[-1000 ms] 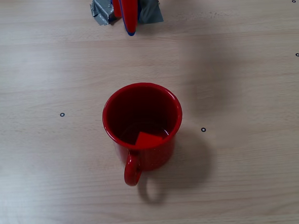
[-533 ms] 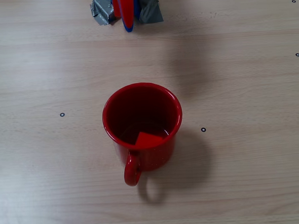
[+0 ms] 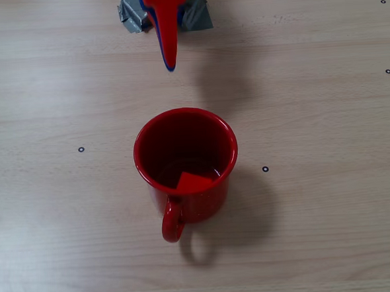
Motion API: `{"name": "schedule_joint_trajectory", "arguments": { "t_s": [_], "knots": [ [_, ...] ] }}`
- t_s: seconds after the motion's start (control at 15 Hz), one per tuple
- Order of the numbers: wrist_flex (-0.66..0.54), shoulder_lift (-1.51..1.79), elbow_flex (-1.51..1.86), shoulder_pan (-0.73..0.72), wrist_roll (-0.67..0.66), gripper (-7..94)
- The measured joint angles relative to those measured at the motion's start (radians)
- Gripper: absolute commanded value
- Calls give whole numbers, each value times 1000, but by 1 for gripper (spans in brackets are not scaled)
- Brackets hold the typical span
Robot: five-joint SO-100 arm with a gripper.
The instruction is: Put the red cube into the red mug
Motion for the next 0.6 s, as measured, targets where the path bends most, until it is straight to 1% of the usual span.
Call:
{"name": "schedule_joint_trajectory", "arguments": {
  "t_s": [0.13, 0.27, 0.6],
  "knots": [
    [20, 0, 25, 0, 0, 0],
    [98, 0, 29, 43, 29, 0],
    [118, 2, 61, 43, 51, 0]
  ]
}}
